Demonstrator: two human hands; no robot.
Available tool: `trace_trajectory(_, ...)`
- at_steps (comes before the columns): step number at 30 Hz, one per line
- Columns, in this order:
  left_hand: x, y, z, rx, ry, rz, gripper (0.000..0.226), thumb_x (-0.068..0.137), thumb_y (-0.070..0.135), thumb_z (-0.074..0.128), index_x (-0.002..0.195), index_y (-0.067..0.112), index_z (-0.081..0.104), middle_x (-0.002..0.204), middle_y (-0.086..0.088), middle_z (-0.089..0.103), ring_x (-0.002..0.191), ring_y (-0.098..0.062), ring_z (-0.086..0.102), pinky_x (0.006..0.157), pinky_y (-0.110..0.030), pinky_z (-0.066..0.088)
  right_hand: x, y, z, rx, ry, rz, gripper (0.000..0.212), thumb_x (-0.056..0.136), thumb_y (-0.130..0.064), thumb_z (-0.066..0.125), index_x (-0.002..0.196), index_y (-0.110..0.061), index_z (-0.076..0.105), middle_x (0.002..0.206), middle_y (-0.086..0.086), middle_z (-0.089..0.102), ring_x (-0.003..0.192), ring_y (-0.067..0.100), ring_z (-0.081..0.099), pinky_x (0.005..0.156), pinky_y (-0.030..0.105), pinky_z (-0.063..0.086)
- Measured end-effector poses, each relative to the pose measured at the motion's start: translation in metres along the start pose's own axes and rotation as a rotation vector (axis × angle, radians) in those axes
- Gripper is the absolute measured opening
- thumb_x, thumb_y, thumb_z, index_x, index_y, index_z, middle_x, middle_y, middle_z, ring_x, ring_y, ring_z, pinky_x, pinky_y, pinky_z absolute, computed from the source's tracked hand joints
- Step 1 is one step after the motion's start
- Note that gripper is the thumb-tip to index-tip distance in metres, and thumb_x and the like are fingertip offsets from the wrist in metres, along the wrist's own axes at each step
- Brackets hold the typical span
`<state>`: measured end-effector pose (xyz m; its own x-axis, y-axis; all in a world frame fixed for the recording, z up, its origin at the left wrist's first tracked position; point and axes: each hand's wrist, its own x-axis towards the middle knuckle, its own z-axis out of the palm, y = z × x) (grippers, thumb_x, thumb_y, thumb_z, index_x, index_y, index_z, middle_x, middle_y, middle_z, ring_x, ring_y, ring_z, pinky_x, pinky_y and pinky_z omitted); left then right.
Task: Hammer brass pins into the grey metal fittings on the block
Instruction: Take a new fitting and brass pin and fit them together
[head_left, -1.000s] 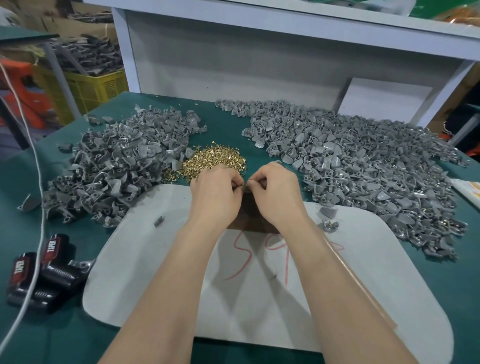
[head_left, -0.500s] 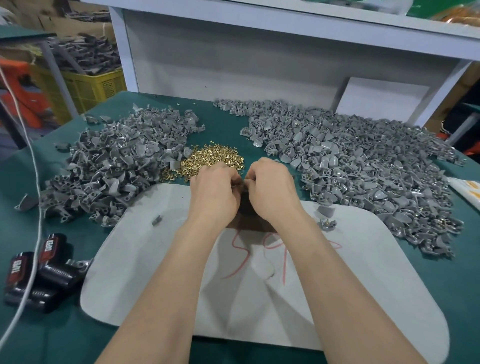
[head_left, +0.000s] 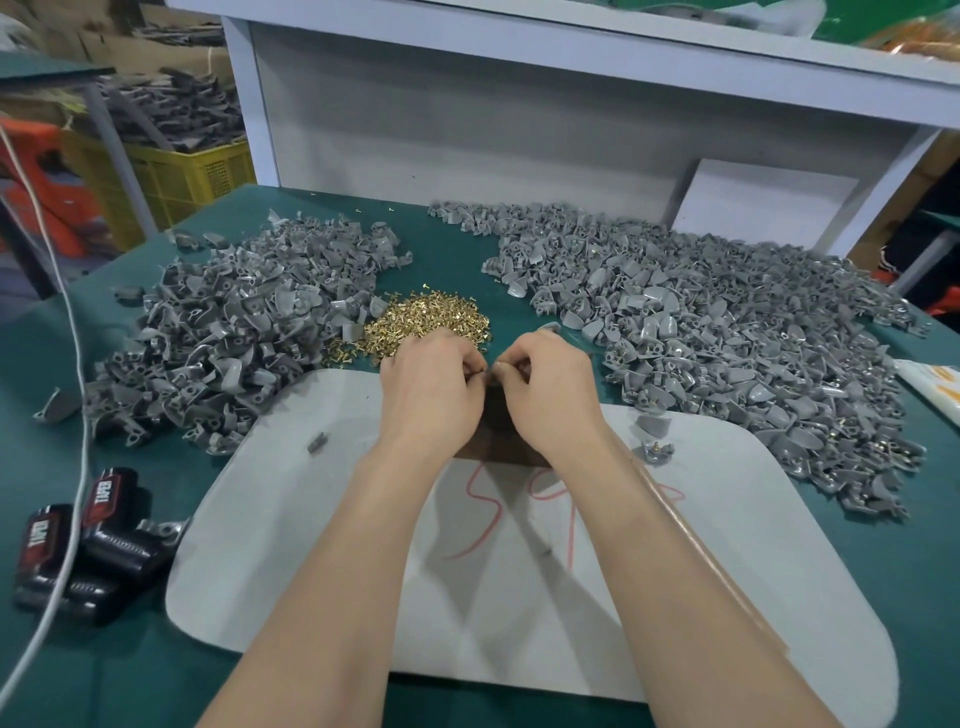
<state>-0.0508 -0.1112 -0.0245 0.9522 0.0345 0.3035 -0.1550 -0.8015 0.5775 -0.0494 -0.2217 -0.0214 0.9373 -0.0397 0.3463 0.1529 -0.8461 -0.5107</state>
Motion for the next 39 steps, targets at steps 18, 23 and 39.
trace_trajectory(18,-0.002,0.004,-0.005,0.073,-0.050,0.040,0.021,0.087,0.011,0.053,0.099,0.015,0.070,0.109,-0.005,0.060,0.105,-0.031,0.049,0.084,-0.038,0.037,0.008,-0.021,-0.010,-0.370,-0.096,-0.128,0.014,0.091,-0.008,0.052,0.100,-0.009,0.061,0.108,0.008,0.054,0.102,0.027,0.053,0.070,0.027,0.031)
trace_trajectory(23,-0.002,0.002,-0.004,0.015,-0.024,0.004,0.011,0.090,0.023,0.060,0.092,0.020,0.071,0.102,0.001,0.062,0.103,-0.026,0.055,0.088,-0.040,0.042,0.009,-0.001,-0.018,-0.039,-0.161,-0.037,0.020,0.092,-0.014,0.054,0.099,-0.013,0.072,0.105,0.004,0.068,0.102,0.022,0.058,0.088,0.028,0.043)
trace_trajectory(39,0.000,-0.001,-0.002,0.001,-0.009,0.014,0.011,0.089,0.024,0.061,0.090,0.021,0.071,0.099,0.002,0.062,0.103,-0.028,0.055,0.086,-0.040,0.043,0.007,-0.002,-0.005,0.015,-0.063,0.007,0.014,0.088,-0.020,0.061,0.089,-0.014,0.073,0.094,0.005,0.069,0.092,0.022,0.059,0.081,0.029,0.042)
